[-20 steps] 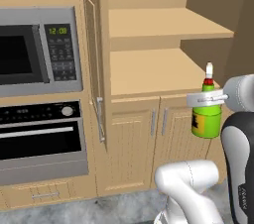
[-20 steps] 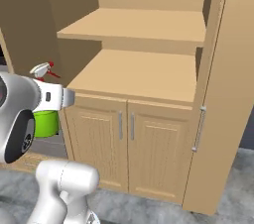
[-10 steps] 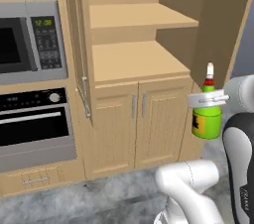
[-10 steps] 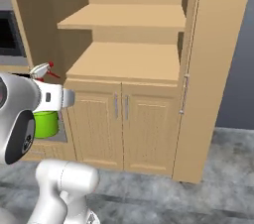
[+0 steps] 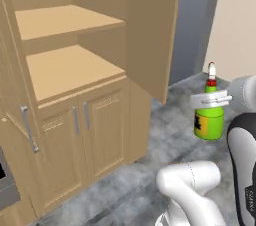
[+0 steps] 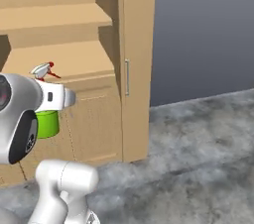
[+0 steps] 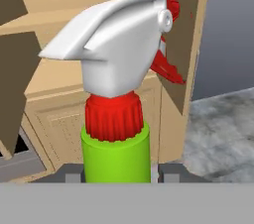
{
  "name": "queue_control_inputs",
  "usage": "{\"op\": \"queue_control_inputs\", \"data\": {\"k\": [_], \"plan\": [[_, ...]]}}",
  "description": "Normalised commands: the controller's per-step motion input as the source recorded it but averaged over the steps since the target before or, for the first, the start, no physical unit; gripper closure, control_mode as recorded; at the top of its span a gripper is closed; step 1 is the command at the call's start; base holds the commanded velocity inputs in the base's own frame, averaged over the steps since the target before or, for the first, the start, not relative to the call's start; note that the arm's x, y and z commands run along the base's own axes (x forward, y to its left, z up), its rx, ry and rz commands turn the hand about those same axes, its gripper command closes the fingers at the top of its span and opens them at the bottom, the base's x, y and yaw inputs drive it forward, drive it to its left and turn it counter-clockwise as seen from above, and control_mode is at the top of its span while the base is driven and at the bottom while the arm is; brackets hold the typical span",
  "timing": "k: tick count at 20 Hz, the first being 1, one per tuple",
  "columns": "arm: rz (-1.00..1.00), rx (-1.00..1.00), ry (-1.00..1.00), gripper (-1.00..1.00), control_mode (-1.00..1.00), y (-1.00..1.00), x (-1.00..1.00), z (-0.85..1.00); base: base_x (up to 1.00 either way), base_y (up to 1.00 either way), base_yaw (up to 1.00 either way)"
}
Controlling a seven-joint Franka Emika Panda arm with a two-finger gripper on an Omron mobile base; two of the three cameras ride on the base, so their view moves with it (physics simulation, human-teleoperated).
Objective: Move the cutting board and knife to the sink. Then move spray from the cabinet to the counter.
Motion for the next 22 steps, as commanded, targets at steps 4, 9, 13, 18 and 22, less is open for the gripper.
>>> {"op": "queue_control_inputs", "data": {"k": [4,9,13,18,22], "plan": [[0.00,0.00,0.00,1.00,1.00,0.00,0.00,0.00,0.00,0.16,-0.88],[0.00,0.00,0.00,1.00,1.00,0.00,0.00,0.00,0.00,0.13,-0.88],[0.00,0.00,0.00,1.00,1.00,0.00,0.00,0.00,0.01,0.01,-0.85],[0.00,0.00,0.00,1.00,1.00,0.00,0.00,0.00,0.10,-0.10,-0.70],[0.00,0.00,0.00,1.00,1.00,0.00,0.00,0.00,0.44,-0.16,-0.31]]}}
